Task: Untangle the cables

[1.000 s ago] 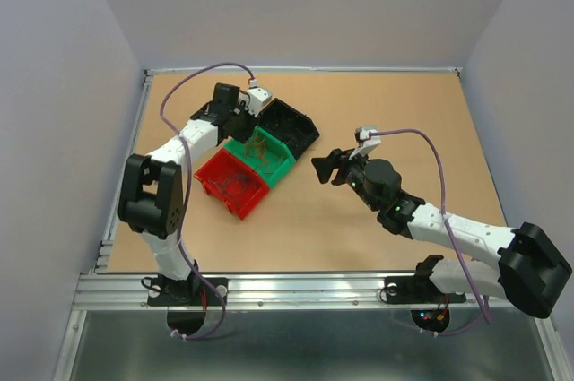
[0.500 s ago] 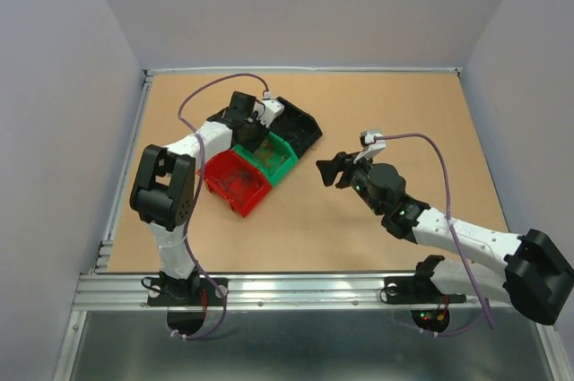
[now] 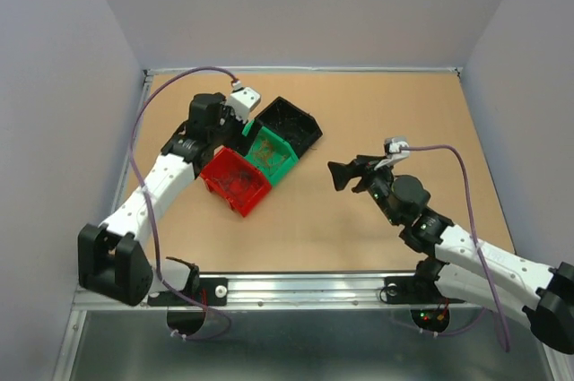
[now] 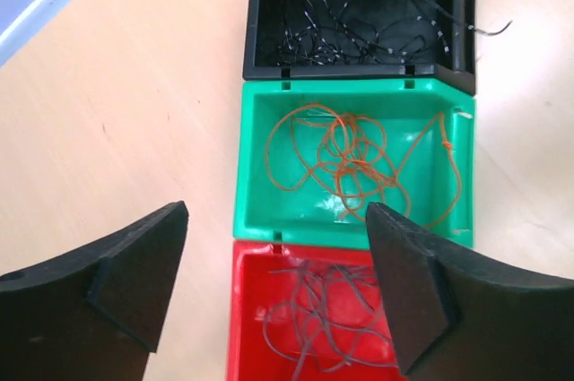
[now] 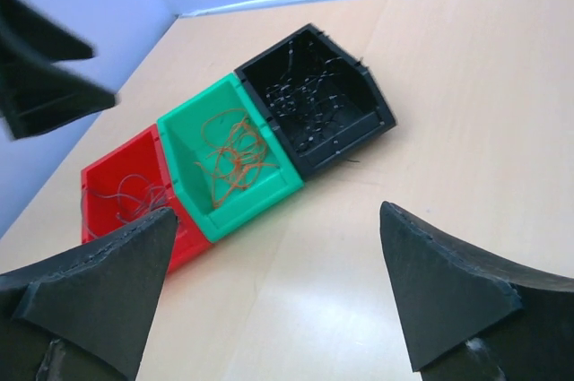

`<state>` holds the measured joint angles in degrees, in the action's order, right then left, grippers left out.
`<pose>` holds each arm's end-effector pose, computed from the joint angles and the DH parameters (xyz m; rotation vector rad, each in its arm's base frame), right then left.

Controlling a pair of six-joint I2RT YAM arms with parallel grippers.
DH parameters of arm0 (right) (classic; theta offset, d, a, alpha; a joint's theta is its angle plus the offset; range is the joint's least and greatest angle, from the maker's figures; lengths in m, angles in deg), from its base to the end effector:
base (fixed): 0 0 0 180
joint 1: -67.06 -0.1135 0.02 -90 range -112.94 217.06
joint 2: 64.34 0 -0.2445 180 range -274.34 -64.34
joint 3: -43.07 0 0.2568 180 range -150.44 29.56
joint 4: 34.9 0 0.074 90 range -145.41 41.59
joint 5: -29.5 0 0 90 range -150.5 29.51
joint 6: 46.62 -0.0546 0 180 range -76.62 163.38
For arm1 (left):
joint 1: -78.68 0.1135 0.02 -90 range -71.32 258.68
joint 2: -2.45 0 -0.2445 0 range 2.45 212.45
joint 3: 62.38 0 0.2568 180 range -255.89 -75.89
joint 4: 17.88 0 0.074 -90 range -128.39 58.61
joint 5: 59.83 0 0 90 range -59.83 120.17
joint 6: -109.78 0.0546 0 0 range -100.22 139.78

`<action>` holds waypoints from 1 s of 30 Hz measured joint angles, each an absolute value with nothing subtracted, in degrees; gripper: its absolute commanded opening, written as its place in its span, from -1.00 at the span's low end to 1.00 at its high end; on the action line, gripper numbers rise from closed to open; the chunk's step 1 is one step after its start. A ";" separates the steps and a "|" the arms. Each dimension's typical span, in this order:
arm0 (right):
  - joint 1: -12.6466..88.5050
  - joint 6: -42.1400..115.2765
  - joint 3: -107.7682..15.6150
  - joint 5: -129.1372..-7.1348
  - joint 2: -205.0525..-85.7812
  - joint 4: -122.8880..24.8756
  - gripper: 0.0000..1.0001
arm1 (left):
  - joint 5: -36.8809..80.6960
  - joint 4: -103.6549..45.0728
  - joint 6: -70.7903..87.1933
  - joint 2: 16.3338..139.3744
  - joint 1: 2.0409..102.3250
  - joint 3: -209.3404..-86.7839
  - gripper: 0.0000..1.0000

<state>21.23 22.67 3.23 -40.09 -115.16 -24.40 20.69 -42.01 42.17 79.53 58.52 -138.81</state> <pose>0.1828 0.1609 0.2531 -0.0687 1.6123 0.6251 0.3144 -0.1250 0.2953 0.8233 1.8224 -0.1407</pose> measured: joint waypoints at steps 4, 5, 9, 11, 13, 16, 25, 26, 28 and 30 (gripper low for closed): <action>21.23 23.59 6.44 -36.14 -105.72 -28.68 1.00 | 18.90 -37.55 39.38 66.35 62.96 -129.13 0.98; 21.23 23.68 7.23 -35.20 -102.86 -29.49 1.00 | 18.29 -36.17 38.92 62.92 64.92 -126.98 0.98; 21.23 22.72 11.95 -32.14 -91.43 -32.60 1.00 | 17.87 -31.01 37.06 49.82 71.15 -119.57 0.98; 21.23 21.36 14.95 -31.35 -85.72 -34.72 1.00 | 17.26 -28.59 35.90 43.59 72.92 -114.81 0.98; 21.23 20.14 17.50 -30.67 -79.78 -37.08 1.00 | 16.43 -27.78 35.51 37.34 73.75 -109.52 0.98; 21.23 17.76 20.93 -29.86 -71.49 -41.67 1.00 | 16.98 -27.82 34.44 29.47 73.82 -103.99 0.98; 21.23 13.91 23.10 -29.25 -69.31 -47.59 1.00 | 15.51 -26.40 33.85 17.61 73.91 -101.19 0.98; 21.23 13.71 23.10 -29.18 -70.05 -48.01 1.00 | 15.21 -26.44 33.85 17.58 73.91 -101.15 0.98; 21.23 13.52 23.10 -29.16 -70.75 -48.40 1.00 | 14.99 -26.51 33.85 17.58 73.91 -101.04 0.98; 21.23 13.32 23.10 -29.18 -70.79 -48.51 1.00 | 14.86 -26.53 33.85 17.58 73.91 -101.00 0.97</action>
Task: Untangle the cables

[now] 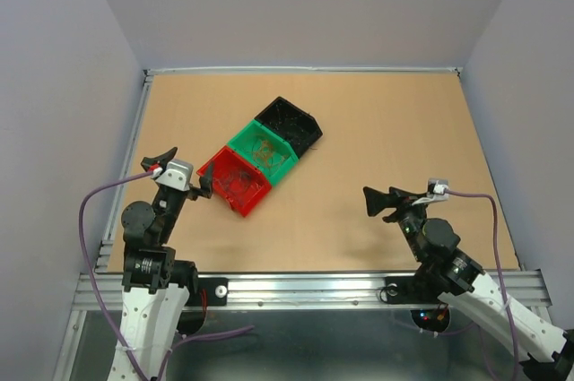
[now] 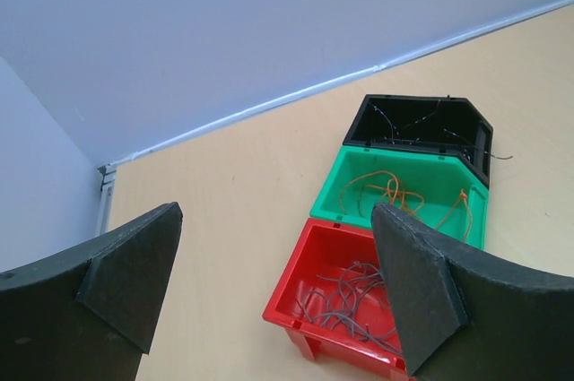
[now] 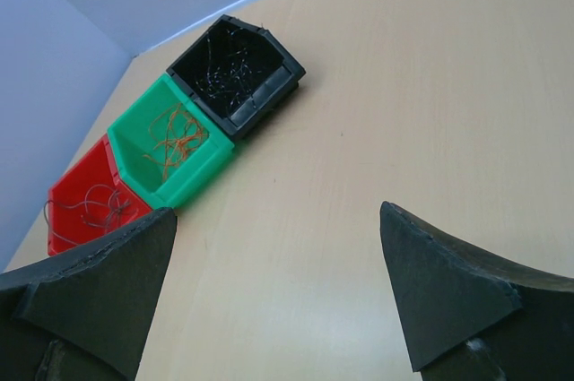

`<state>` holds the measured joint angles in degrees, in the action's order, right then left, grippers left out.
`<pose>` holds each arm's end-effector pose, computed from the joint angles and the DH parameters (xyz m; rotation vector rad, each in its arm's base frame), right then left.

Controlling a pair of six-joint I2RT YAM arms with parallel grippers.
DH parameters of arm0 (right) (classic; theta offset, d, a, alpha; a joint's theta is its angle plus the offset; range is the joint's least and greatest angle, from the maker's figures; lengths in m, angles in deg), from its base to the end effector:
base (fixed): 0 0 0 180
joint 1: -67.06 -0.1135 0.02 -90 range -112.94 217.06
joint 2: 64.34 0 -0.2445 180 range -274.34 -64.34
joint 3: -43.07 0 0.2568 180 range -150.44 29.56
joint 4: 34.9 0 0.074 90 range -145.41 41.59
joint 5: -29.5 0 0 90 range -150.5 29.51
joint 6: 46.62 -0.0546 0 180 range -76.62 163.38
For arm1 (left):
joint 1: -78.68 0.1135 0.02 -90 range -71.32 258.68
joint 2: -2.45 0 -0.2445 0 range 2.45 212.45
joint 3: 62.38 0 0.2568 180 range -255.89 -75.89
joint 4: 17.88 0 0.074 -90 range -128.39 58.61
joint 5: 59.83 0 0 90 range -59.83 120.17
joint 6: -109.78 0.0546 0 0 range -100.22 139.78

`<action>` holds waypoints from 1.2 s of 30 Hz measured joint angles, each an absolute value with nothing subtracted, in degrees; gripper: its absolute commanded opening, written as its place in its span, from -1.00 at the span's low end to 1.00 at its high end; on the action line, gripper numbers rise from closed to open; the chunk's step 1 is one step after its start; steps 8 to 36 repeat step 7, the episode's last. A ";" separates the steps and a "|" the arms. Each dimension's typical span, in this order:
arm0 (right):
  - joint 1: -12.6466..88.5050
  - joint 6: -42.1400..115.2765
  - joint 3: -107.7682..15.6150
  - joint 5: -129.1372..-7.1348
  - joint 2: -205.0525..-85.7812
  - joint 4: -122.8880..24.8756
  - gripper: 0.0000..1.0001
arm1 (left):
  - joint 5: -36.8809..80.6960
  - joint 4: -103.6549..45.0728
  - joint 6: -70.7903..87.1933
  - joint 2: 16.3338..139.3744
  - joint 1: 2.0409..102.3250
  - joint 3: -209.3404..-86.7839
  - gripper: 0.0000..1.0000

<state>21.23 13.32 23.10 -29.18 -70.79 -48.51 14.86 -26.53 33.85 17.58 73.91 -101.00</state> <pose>0.1230 0.0859 0.2008 0.2165 1.5903 0.6072 0.1402 -0.0262 0.3121 0.4373 1.2468 -0.0372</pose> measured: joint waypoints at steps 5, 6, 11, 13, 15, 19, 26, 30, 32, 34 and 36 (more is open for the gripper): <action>21.23 13.30 23.10 -29.16 -70.64 -48.49 0.98 | 14.53 -26.51 33.85 17.96 73.91 -101.00 0.96; 21.23 13.30 23.10 -29.16 -70.62 -48.49 0.99 | 14.51 -26.51 33.85 18.06 73.91 -101.00 0.96; 21.23 13.30 23.10 -29.18 -70.62 -48.49 1.00 | 14.51 -26.53 33.85 18.22 73.91 -101.00 0.96; 21.23 13.30 23.10 -29.18 -70.62 -48.49 1.00 | 14.51 -26.53 33.85 18.22 73.91 -101.00 0.96; 21.23 13.30 23.10 -29.18 -70.62 -48.49 1.00 | 14.51 -26.53 33.85 18.22 73.91 -101.00 0.96; 21.23 13.30 23.10 -29.18 -70.62 -48.49 1.00 | 14.51 -26.53 33.85 18.22 73.91 -101.00 0.96; 21.23 13.30 23.10 -29.18 -70.62 -48.49 1.00 | 14.51 -26.53 33.85 18.22 73.91 -101.00 0.96; 21.23 13.30 23.10 -29.18 -70.62 -48.49 1.00 | 14.51 -26.53 33.85 18.22 73.91 -101.00 0.96; 21.23 13.30 23.10 -29.18 -70.62 -48.49 1.00 | 14.51 -26.53 33.85 18.22 73.91 -101.00 0.96; 21.23 13.30 23.10 -29.18 -70.62 -48.49 1.00 | 14.51 -26.53 33.85 18.22 73.91 -101.00 0.96; 21.23 13.30 23.10 -29.18 -70.62 -48.49 1.00 | 14.51 -26.53 33.85 18.22 73.91 -101.00 0.96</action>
